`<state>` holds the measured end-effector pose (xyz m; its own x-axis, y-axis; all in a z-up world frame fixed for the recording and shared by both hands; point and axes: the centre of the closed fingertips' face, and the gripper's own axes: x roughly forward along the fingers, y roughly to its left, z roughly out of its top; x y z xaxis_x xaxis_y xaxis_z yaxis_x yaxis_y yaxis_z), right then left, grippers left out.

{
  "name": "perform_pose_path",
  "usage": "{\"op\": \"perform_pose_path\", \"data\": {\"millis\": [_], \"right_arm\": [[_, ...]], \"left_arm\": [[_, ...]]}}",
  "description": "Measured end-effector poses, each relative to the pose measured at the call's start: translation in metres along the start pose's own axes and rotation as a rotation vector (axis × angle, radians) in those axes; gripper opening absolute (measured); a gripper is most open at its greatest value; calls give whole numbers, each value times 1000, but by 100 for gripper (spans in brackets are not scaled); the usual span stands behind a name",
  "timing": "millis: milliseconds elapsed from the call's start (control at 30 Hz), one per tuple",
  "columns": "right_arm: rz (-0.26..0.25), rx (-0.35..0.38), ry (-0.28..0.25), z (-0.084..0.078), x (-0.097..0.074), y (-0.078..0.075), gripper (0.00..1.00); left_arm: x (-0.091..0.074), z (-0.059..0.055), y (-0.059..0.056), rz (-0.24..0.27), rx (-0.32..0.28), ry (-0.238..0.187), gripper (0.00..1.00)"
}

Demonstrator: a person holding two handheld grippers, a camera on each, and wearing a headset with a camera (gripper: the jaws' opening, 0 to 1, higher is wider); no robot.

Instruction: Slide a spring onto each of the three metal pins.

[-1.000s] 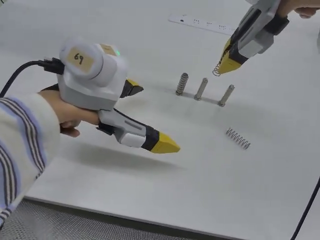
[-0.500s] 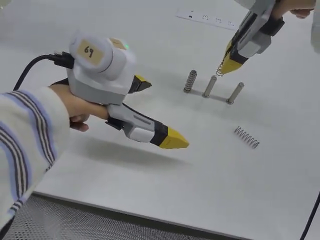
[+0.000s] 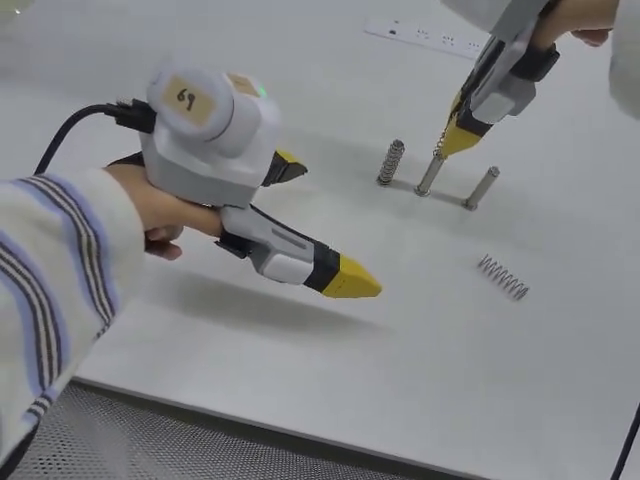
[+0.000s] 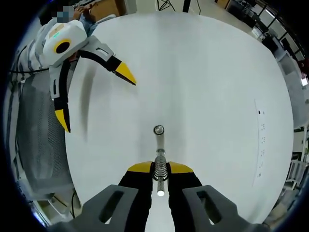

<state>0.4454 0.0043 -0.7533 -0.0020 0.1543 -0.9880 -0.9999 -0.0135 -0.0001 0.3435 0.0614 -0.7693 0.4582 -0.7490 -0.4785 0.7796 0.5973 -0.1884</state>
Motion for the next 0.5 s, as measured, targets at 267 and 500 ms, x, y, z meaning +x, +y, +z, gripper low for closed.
{"op": "perform_pose_path", "data": {"millis": [267, 500], "right_arm": [[0, -4, 14, -1, 12, -2, 8], [-10, -39, 30, -3, 25, 1, 8]], "left_arm": [[-1, -4, -1, -3, 1, 13, 98], [-3, -3, 1, 7, -8, 7, 98]]}}
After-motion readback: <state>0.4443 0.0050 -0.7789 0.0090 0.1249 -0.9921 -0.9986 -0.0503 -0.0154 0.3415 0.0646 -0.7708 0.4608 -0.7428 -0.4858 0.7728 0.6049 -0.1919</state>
